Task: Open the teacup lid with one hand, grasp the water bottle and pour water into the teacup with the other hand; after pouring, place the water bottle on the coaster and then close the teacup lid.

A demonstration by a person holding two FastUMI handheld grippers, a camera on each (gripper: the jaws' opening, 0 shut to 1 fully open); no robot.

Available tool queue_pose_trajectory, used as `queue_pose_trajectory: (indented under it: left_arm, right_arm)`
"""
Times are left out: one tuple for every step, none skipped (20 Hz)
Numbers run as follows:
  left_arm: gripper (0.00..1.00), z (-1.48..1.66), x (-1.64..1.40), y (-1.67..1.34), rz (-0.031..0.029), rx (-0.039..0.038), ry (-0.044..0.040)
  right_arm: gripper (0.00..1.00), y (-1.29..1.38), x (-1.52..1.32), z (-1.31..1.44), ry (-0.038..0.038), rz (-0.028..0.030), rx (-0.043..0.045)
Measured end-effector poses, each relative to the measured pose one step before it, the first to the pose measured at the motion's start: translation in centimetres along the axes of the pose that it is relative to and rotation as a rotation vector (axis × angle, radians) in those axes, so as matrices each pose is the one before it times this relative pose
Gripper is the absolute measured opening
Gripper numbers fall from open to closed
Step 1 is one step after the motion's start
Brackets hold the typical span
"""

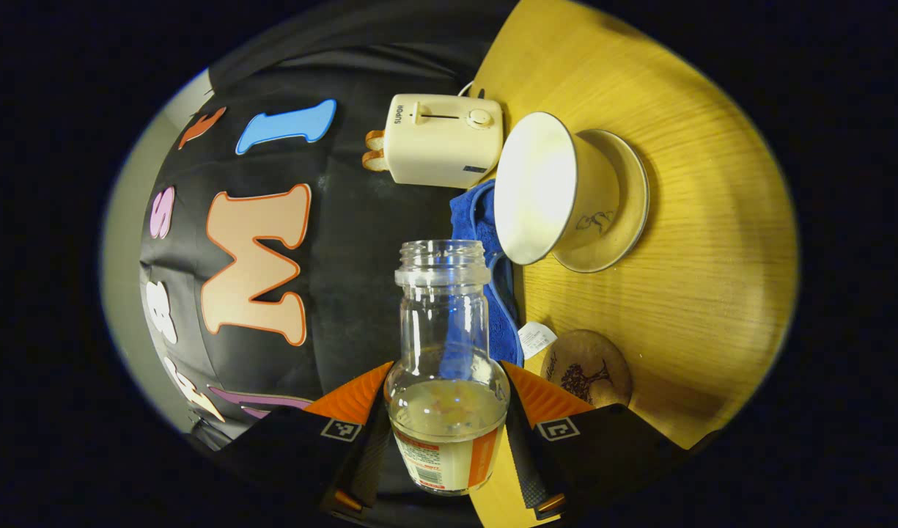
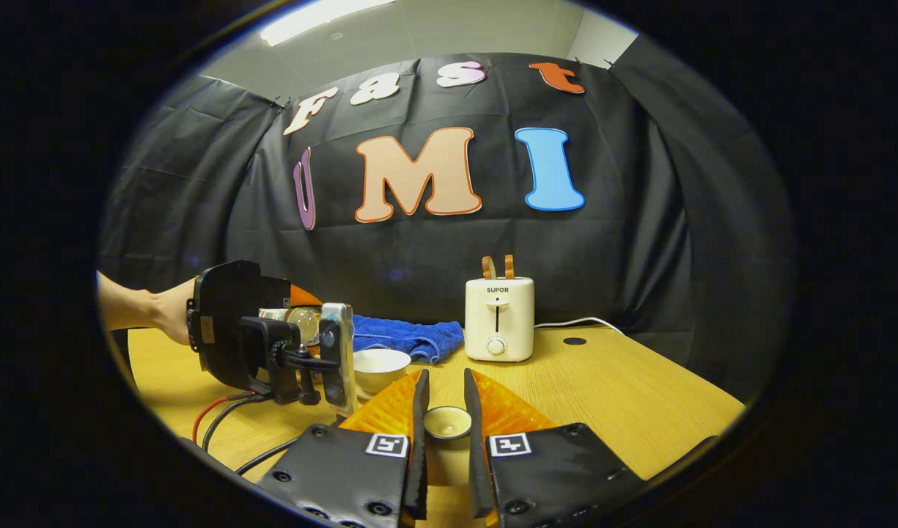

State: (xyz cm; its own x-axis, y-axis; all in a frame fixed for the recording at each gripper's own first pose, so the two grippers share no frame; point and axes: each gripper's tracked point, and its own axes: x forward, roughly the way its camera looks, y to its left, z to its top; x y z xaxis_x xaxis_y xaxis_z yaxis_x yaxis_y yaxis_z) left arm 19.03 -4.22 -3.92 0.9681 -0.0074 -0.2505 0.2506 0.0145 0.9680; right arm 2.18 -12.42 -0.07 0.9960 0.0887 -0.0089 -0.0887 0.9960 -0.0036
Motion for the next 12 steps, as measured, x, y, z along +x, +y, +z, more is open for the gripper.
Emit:
queue_pose_trajectory:
  left_arm:
    - [0.71,-0.087,0.045,-0.177,-0.01123,0.03867,0.00887]
    - [0.71,-0.046,0.147,0.000,-0.00526,0.02941,0.00399]
    - [0.71,-0.053,-0.048,0.011,-0.00207,0.02568,0.00199]
    - [0.71,0.105,0.091,0.091,-0.00248,0.02092,0.00027]
    - [0.71,-0.108,-0.202,0.093,-0.00388,0.01897,-0.00035]
    - [0.71,0.031,0.024,0.103,-0.00066,0.02048,0.00102]
    - [0.71,0.108,-0.080,0.165,0.00147,0.02037,-0.00070]
    - [0.71,0.171,-0.070,0.042,0.00047,0.02011,-0.00009]
    - [0.71,-0.107,0.016,0.147,-0.00114,0.01963,0.00144]
    - [0.71,0.221,-0.028,0.139,-0.00154,0.02611,0.00003]
    - [0.71,0.102,0.000,0.087,-0.00087,0.01701,-0.00018]
    - [0.71,0.042,-0.014,0.129,-0.00288,0.02027,0.00058]
  right_arm:
    - [0.26,0.030,-0.025,0.011,0.00030,-0.00073,0.00024]
    - [0.26,-0.050,-0.016,0.063,0.00029,-0.00047,0.00008]
    - [0.26,-0.042,0.011,-0.020,0.00067,-0.00025,-0.00017]
    - [0.25,-0.002,0.021,-0.030,0.00001,-0.00061,0.00017]
    - [0.25,-0.016,-0.006,0.062,-0.00001,-0.00096,0.00034]
    - [0.26,-0.046,-0.065,0.027,0.00071,-0.00078,-0.00004]
    - [0.26,-0.014,0.007,0.024,0.00009,-0.00042,0.00025]
    - [0.26,0.027,0.021,-0.042,0.00019,0.00009,-0.00006]
    - [0.26,0.001,-0.037,0.101,0.00031,-0.00019,0.00028]
    - [0.25,0.002,0.000,-0.016,0.00073,-0.00004,-0.00015]
    - [0.26,-0.014,-0.012,-0.040,0.00026,-0.00001,0.00010]
    - [0.26,-0.016,-0.006,0.017,0.00020,-0.00011,0.00003]
